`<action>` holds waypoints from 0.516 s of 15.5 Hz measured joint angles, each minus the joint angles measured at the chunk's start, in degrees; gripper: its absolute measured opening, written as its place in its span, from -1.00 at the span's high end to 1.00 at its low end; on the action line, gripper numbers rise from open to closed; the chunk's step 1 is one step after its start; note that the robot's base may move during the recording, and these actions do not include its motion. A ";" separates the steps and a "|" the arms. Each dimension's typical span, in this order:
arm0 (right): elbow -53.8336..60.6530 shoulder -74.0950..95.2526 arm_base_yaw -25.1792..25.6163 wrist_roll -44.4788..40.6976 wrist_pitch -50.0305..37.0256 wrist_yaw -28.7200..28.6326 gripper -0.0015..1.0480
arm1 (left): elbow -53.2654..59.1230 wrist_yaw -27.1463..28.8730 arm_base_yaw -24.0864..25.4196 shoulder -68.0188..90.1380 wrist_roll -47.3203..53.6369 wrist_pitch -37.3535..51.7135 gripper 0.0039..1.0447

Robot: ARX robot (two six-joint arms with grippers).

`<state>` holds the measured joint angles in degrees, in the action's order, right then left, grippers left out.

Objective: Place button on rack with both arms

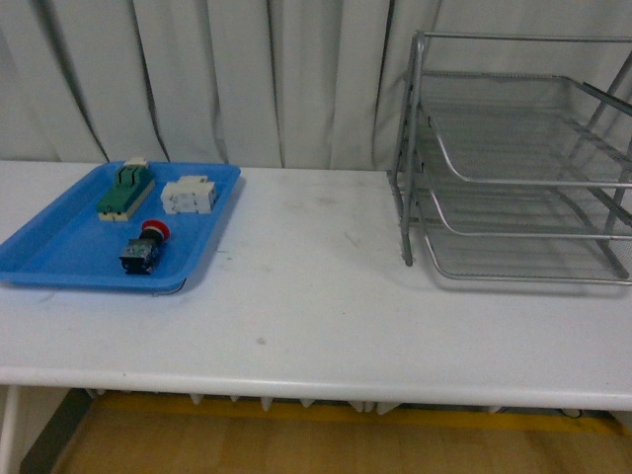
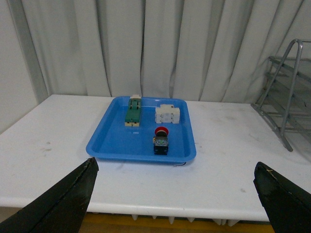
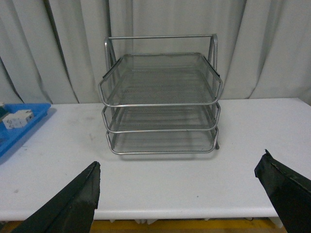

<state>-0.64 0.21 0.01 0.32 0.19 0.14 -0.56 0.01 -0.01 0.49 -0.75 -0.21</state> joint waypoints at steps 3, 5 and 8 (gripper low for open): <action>0.00 0.00 0.00 0.00 0.00 0.00 -0.87 | 0.00 0.00 0.00 0.00 0.00 0.00 -0.88; 0.00 0.00 0.00 0.00 0.00 0.00 -0.87 | 0.00 0.00 0.00 0.00 0.00 0.00 -0.88; 0.00 0.00 0.00 0.00 0.00 0.00 -0.87 | 0.00 0.00 0.00 0.00 0.00 0.00 -0.88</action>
<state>-0.64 0.21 0.01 0.32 0.19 0.14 -0.56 0.01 -0.01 0.49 -0.75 -0.21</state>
